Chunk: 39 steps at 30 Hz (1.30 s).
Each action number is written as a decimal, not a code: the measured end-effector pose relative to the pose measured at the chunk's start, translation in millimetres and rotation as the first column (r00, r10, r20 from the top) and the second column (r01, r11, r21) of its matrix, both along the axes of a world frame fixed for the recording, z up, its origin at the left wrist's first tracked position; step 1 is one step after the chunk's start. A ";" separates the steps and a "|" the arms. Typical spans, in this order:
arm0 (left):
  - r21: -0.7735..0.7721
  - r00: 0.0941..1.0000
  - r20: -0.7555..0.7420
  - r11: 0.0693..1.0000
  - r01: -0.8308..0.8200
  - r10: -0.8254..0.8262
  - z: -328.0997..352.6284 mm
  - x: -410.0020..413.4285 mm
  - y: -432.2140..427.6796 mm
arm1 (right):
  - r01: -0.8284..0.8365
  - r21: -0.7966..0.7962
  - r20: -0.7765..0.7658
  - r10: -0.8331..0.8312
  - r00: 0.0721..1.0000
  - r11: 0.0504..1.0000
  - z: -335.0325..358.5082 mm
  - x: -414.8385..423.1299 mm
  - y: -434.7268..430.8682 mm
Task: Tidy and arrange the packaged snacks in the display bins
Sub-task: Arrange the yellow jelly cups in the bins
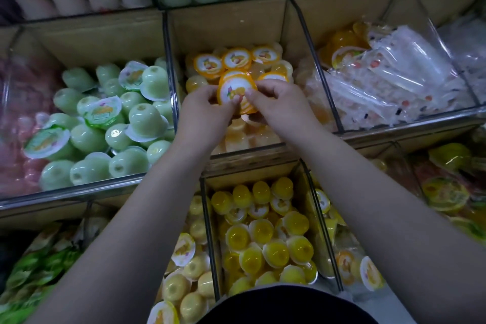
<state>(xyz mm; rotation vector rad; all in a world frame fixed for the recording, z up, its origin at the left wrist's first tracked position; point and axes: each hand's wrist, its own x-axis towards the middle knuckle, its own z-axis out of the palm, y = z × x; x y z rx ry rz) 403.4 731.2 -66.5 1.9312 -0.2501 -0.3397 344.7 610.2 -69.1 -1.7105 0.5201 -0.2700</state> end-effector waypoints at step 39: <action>0.687 0.865 0.324 0.724 0.064 -0.383 -25.0 19.5 -4.9 | -0.122 -0.632 -0.128 0.052 0.990 0.765 -20.9 20.4 11.3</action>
